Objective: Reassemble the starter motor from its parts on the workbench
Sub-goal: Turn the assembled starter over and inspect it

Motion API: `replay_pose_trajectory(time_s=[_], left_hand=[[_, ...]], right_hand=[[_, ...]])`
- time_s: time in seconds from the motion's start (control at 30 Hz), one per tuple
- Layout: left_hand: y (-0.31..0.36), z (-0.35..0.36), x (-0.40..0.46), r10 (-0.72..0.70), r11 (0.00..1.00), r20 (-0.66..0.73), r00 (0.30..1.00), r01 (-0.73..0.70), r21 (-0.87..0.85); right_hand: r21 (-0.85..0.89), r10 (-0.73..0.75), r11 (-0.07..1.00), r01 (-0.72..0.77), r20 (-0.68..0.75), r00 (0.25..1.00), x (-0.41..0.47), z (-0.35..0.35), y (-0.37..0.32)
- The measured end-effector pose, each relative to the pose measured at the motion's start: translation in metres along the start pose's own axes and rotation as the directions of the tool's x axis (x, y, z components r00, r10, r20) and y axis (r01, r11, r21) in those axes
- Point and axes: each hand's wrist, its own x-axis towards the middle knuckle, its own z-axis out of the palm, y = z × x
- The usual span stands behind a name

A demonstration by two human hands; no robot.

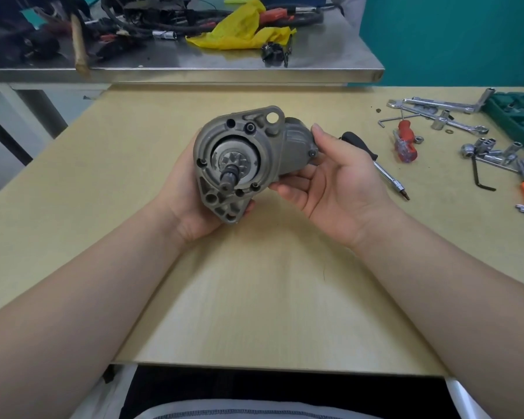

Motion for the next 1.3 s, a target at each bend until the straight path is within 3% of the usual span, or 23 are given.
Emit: replay_pose_trajectory(time_s=[0.5, 0.77, 0.97, 1.23, 1.3], left_hand=[[0.005, -0.008, 0.003, 0.075, 0.982, 0.071, 0.995, -0.086, 0.171], [0.008, -0.012, 0.000, 0.057, 0.944, -0.010, 0.998, -0.051, 0.326], [0.017, -0.025, -0.003, 0.026, 0.925, -0.050, 0.998, -0.005, 0.380], [0.018, -0.027, 0.002, 0.052, 0.910, -0.143, 0.988, 0.012, 0.414], [0.017, -0.027, 0.002, 0.050, 0.905, -0.167, 0.985, 0.025, 0.424]], right_hand=[[-0.329, 0.090, 0.938, -0.111, -0.077, 0.993, 0.013, -0.011, 0.007], [-0.472, 0.090, 0.872, -0.133, -0.113, 0.989, 0.020, -0.017, 0.010], [-0.640, 0.090, 0.760, -0.116, -0.073, 0.993, 0.021, -0.019, 0.017], [-0.713, 0.034, 0.693, -0.106, -0.114, 0.993, 0.026, -0.022, 0.017], [-0.798, -0.023, 0.589, -0.130, -0.177, 0.984, 0.026, -0.023, 0.013]])
